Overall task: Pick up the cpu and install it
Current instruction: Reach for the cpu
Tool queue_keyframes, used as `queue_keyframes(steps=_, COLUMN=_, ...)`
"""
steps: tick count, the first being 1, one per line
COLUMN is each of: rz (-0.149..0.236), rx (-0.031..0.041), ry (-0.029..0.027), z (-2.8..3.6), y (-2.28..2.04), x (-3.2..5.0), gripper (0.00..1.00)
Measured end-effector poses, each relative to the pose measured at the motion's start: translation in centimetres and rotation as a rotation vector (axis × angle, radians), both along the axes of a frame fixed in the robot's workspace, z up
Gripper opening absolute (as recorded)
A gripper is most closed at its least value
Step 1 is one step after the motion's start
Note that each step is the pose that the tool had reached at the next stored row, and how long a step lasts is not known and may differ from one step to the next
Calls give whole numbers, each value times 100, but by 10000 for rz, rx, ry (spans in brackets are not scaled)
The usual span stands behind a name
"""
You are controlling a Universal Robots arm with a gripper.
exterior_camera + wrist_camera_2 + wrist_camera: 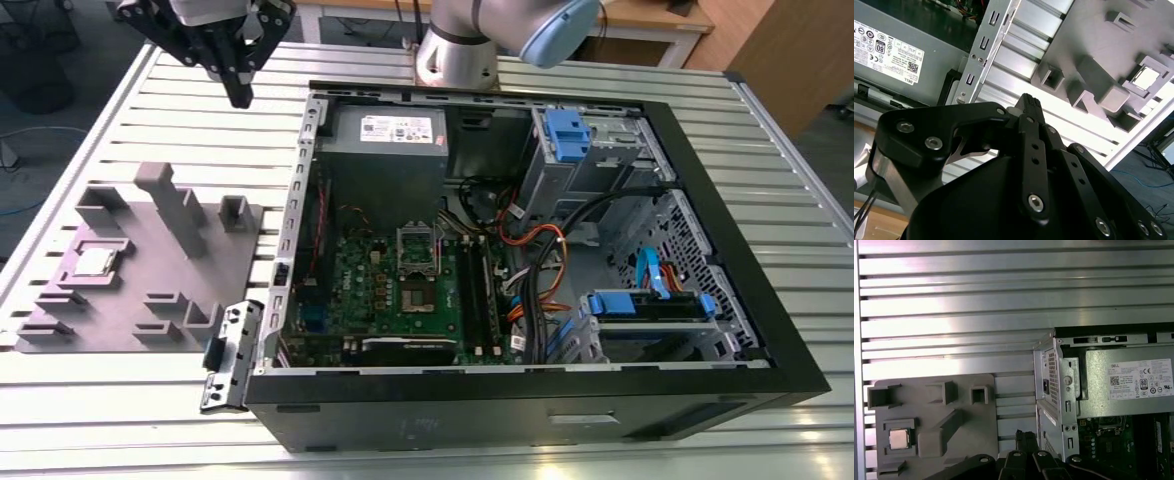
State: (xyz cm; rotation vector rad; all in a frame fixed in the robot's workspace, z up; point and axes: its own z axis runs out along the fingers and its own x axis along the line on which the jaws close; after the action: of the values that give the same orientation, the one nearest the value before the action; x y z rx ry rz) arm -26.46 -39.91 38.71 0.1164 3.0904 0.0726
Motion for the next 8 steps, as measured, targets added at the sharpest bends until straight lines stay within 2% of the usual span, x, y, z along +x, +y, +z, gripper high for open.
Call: queue_keyframes(steps=8, rz=0, rx=0, ry=-1, z=0, y=0, x=-43, gripper=11)
